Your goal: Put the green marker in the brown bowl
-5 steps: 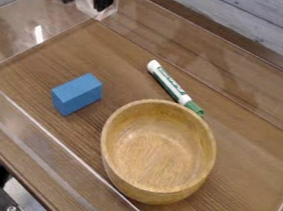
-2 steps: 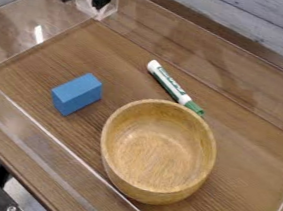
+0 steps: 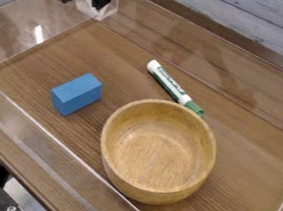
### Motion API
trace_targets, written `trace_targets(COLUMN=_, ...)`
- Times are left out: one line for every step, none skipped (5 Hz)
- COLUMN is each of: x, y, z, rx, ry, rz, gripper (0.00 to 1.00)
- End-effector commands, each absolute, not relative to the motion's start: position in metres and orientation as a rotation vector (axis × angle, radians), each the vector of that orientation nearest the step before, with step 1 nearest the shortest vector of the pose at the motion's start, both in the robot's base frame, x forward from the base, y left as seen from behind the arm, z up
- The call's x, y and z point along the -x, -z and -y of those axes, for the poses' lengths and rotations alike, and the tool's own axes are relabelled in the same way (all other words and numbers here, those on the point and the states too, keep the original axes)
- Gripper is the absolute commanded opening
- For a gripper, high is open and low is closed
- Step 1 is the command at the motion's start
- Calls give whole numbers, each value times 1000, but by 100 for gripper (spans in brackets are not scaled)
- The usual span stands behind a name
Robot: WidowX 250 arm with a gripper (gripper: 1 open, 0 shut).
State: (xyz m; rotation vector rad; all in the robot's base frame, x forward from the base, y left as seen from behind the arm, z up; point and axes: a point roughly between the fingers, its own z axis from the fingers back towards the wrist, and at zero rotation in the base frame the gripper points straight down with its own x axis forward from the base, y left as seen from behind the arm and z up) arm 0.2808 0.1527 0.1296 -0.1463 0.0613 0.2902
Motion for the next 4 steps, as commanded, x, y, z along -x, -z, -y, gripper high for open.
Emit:
trace_targets(x=-287, y=-142, z=-156, rx=121, ry=-322, rz=-16, gripper=100)
trace_targets(x=-287, y=-135, z=-151, rx=122, ry=-342, rz=-38, gripper=100)
trace_targets(x=-287, y=-129, z=-145, rx=122, ry=-366, rz=-60, gripper=100)
trace_targets(x=-287, y=-123, z=-142, rx=121, ry=-377, rz=-79, gripper=100)
